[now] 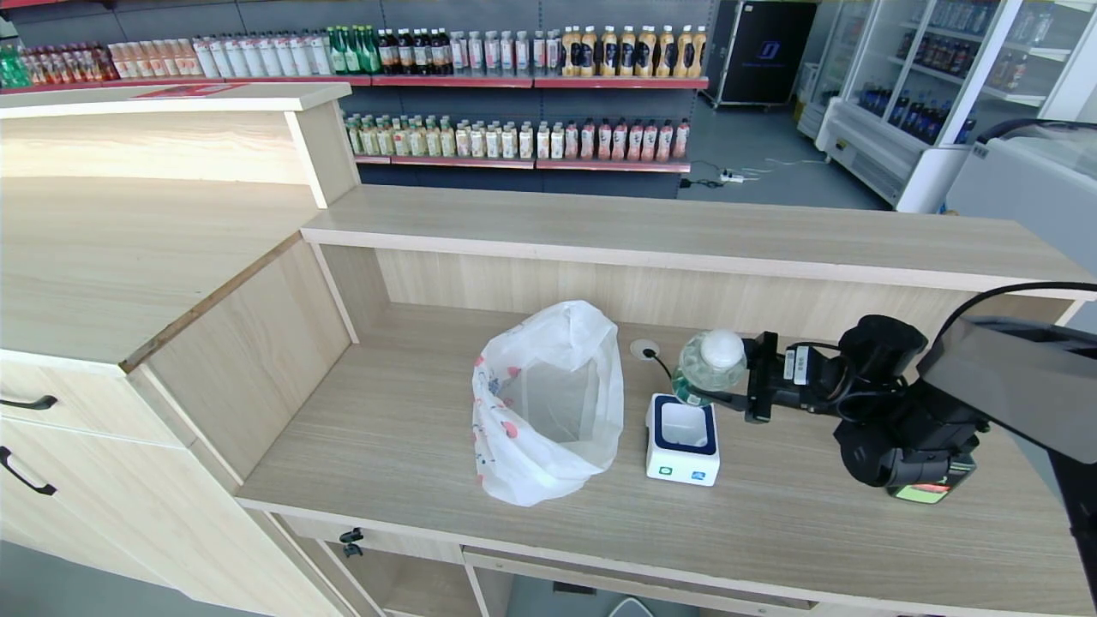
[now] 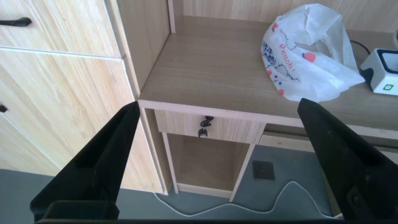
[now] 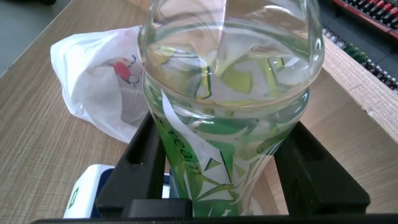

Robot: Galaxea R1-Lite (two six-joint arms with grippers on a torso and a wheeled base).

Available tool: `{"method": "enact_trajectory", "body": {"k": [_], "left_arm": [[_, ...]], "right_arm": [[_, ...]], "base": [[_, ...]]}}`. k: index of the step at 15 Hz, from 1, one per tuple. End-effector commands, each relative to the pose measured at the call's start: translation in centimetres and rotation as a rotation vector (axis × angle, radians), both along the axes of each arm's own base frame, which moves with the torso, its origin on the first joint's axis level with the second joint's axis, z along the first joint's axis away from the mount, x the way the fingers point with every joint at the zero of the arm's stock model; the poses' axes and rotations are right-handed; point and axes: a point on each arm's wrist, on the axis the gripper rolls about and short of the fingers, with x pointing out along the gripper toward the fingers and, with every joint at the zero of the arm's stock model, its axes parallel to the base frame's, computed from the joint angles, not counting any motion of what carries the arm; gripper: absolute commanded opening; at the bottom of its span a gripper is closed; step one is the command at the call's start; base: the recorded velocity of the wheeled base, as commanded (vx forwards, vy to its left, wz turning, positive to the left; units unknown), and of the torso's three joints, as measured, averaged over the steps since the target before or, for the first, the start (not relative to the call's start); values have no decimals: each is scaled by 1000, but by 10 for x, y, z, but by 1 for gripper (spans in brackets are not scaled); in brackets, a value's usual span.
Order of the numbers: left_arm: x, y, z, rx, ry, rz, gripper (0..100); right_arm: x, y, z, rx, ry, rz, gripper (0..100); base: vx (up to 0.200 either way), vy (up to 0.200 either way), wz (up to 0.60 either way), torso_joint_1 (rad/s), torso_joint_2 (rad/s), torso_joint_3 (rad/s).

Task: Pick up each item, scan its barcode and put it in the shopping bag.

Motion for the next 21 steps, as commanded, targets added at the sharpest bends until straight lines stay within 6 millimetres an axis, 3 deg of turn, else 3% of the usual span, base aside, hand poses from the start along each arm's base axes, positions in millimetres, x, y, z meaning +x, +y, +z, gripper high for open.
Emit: {"method": "enact_trajectory", "body": {"k": [1,17,18,21], "left_arm": [[0,0,0,0,0,0,100],[0,0,0,0,1,0,100],[0,0,0,0,1,0,100],[0,0,0,0,1,0,100]], "right_arm": [[1,1,-2,0,3,3,0],[7,8,-7,6,10,19,0],[7,8,-4,7,7,19,0],[1,5,37,59,54,-11,0]], "base": [[0,0,0,0,0,0],[0,0,0,0,0,0],[0,0,0,0,0,0],[0,0,0,0,0,0]]}}
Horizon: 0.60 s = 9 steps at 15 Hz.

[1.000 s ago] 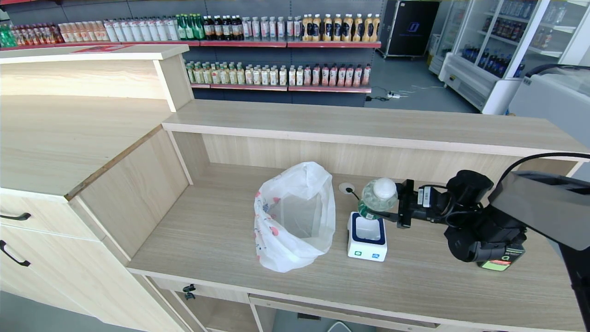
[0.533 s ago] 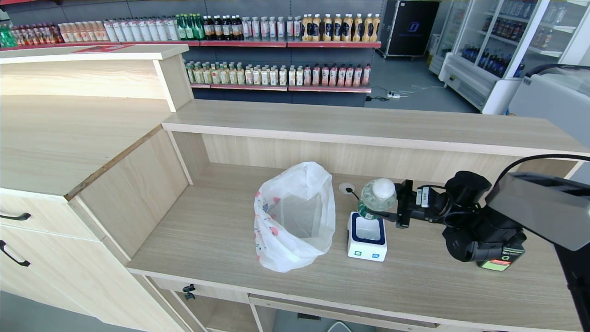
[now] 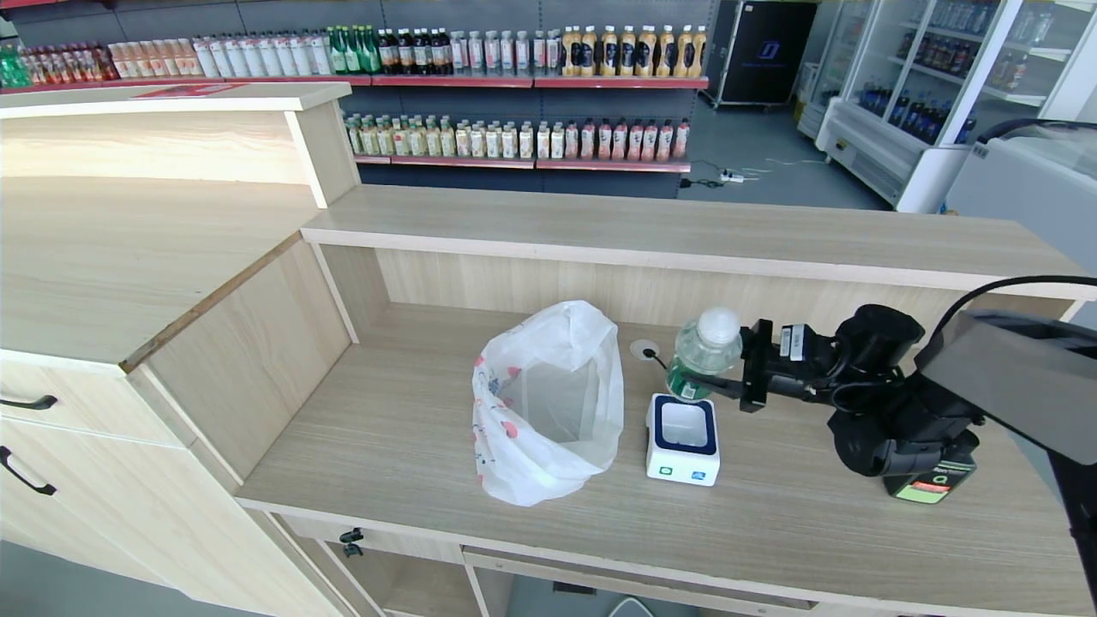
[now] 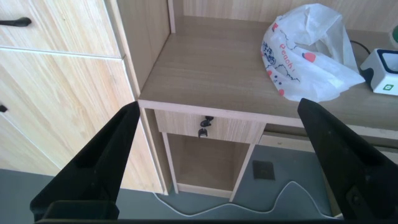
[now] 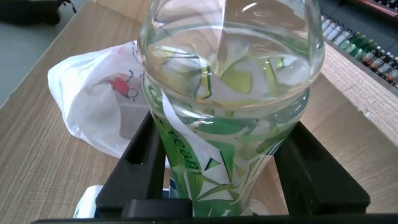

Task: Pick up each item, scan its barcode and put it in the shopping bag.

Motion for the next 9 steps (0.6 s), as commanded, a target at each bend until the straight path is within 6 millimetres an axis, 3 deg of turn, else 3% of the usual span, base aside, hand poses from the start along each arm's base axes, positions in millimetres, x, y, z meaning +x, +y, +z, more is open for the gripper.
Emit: {"method": "enact_trajectory", "body": {"k": [1,3,5,7,9], "left_arm": [[0,0,0,0,1,0,100],[0,0,0,0,1,0,100],[0,0,0,0,1,0,100],[0,0,0,0,1,0,100],[0,0,0,0,1,0,100]], "right_arm": [[-13,-2,45,32,6,-46,0],[-29,-5,84,57,69,-145,0],[-48,-13,110,84,144,-314,0],[-76,-17,130,145,256,-495,0],[-93,-19,138,195,303,-547,0]], "base": [[0,0,0,0,0,0],[0,0,0,0,0,0],[0,0,0,0,0,0],[0,0,0,0,0,0],[0,0,0,0,0,0]]}}
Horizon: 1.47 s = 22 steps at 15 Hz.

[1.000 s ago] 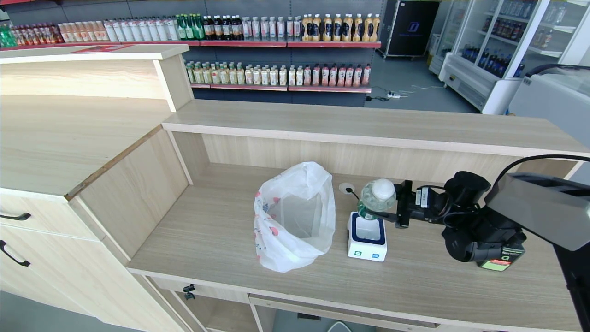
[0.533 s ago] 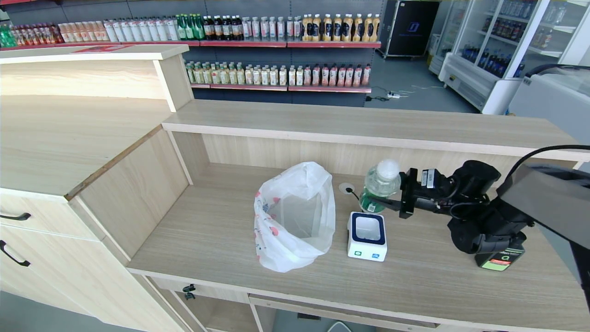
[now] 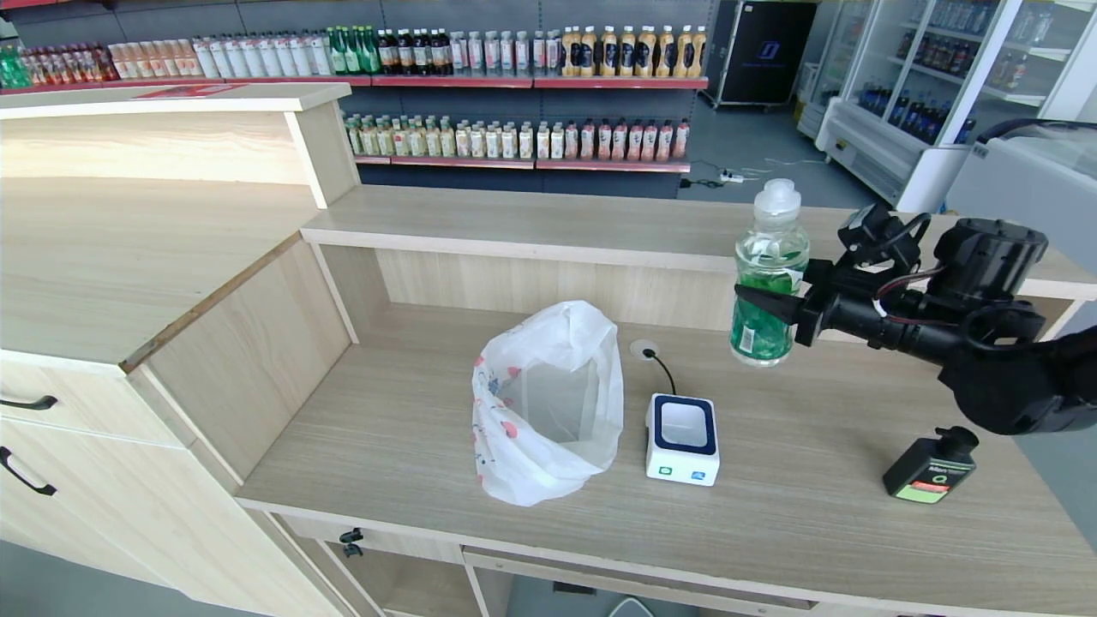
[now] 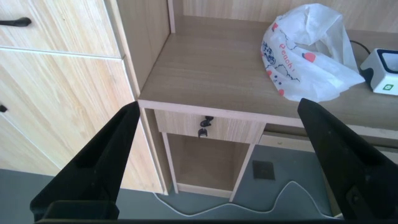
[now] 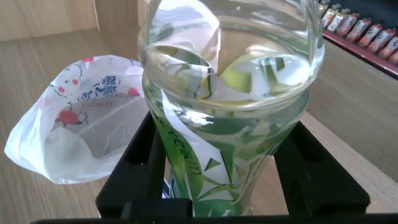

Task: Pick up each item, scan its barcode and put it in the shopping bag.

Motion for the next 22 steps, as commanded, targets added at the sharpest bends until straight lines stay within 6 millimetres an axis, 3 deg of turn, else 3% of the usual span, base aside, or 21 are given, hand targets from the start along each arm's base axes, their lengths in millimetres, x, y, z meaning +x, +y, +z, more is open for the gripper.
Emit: {"method": "enact_trajectory", "body": {"k": [1,9,15,18,22], "left_arm": [[0,0,0,0,1,0,100],[0,0,0,0,1,0,100],[0,0,0,0,1,0,100],[0,0,0,0,1,0,100],[0,0,0,0,1,0,100]], "right_arm": [[-38,-3,27,27,-28,-52,0],[-54,-4,25,18,4,-221,0],[-46,11,15,-1,36,-243,0],[-28,12,-4,-6,79,-215,0],[9,1,-47,71,177,-180,0]], "base": [[0,0,0,0,0,0],[0,0,0,0,0,0],[0,0,600,3,4,3],[0,0,600,6,1,5],[0,0,0,0,0,0]]}}
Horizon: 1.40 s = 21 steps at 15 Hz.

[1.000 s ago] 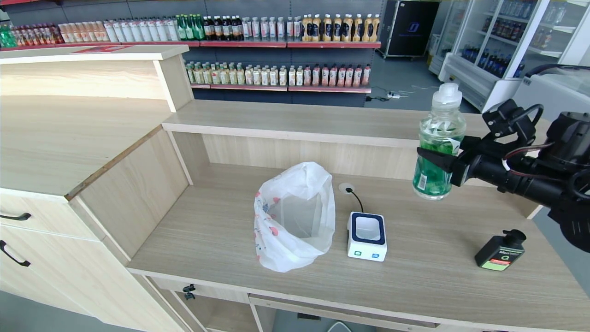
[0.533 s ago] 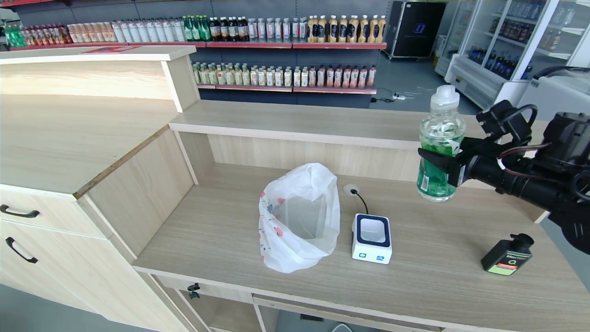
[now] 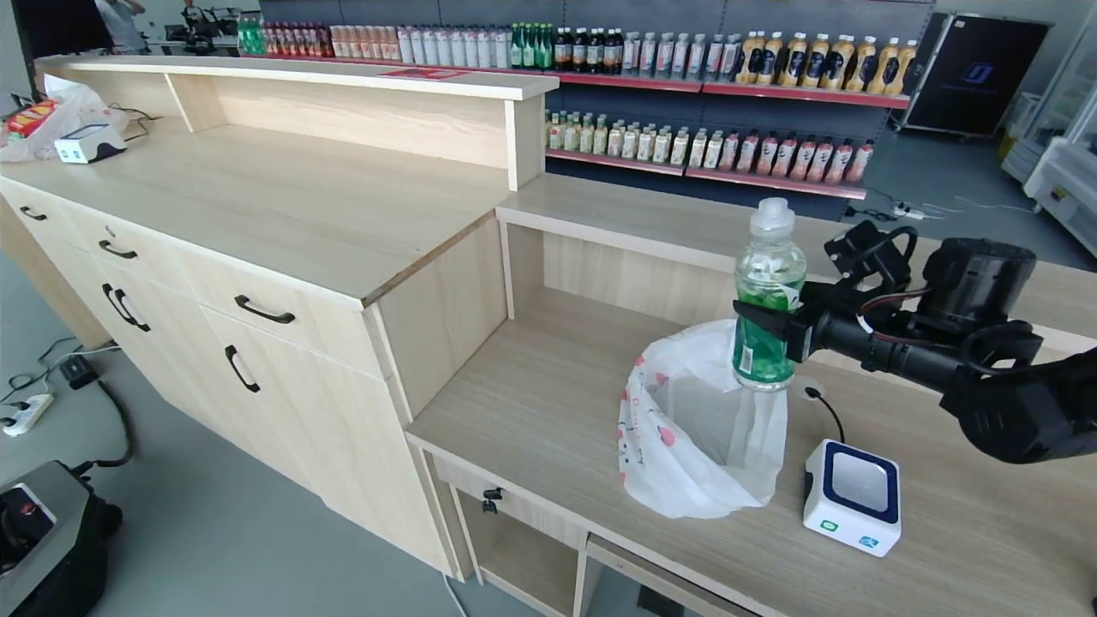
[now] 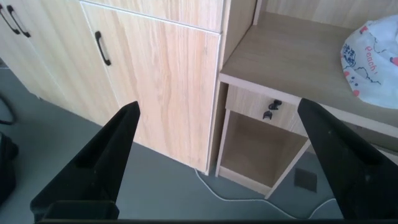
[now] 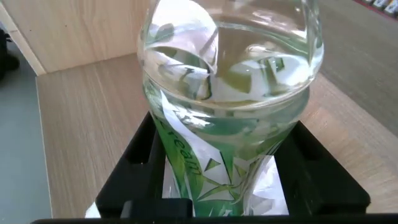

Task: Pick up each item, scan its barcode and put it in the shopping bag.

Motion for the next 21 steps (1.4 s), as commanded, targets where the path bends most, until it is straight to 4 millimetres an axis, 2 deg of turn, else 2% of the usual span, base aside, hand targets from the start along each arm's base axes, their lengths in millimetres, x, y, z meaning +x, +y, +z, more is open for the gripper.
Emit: {"method": "enact_trajectory", "body": {"k": [1,3,7,9,15,21], "left_arm": [[0,0,0,0,1,-1,100],[0,0,0,0,1,-1,100],[0,0,0,0,1,-1,100],[0,0,0,0,1,-1,100],[0,0,0,0,1,-1,100],[0,0,0,0,1,-1,100]], "right_arm": [[30,-8,-41,60,67,-13,0],[46,-6,-57,116,72,11,0],[71,-6,-85,118,58,26,0],[74,-4,-90,121,64,51,0],[106,5,-104,120,3,69,0],[124,13,-133,115,-1,85,0]], "base": [[0,0,0,0,0,0],[0,0,0,0,0,0],[0,0,0,0,0,0],[0,0,0,0,0,0],[0,0,0,0,0,0],[0,0,0,0,0,0]]}}
